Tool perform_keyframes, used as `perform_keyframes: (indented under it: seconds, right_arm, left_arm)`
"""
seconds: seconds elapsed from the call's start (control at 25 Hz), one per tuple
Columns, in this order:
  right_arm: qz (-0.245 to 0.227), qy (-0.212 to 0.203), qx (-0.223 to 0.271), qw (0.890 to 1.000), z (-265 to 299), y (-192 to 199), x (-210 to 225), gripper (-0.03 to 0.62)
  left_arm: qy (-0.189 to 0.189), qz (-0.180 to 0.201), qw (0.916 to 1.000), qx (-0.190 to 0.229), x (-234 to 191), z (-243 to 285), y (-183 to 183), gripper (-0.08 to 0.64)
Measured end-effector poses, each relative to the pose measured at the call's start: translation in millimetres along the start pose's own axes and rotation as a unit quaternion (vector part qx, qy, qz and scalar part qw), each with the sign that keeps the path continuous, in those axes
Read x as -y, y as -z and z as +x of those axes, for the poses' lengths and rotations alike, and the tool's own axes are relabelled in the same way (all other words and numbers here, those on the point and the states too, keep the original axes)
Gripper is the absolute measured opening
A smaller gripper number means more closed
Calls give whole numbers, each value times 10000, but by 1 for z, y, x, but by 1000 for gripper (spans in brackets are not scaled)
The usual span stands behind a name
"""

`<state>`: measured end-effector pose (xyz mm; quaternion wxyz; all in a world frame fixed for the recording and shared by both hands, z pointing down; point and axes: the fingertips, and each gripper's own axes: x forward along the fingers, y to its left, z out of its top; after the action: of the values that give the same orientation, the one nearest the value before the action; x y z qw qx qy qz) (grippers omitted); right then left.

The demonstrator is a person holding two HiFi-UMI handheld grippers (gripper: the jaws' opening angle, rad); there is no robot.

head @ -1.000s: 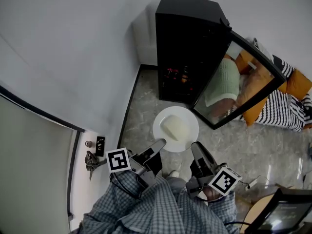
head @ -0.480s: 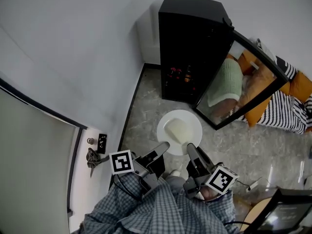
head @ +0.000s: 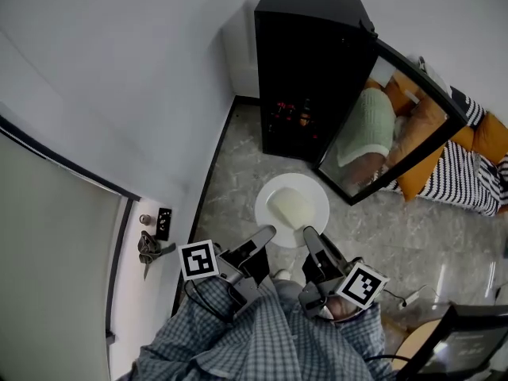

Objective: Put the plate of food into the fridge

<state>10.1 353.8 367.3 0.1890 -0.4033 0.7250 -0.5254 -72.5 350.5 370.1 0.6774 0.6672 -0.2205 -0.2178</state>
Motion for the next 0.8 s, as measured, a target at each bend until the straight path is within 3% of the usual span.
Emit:
perform_keyframes:
  seconds: [0.2, 0.4, 0.8]
  right_arm:
    - [137, -15, -120, 9998, -9, 2, 6, 87]
    - [-162, 21, -255, 9995, -18, 1, 7, 87]
    - [27, -110, -141, 9998, -26, -3, 11, 78]
  left_arm:
    - [-1, -4, 9999, 160, -5, -1, 11, 20]
    - [49, 97, 9996, 278, -2, 2, 18, 20]
    - [16, 132, 9993, 356, -2, 7, 21, 20]
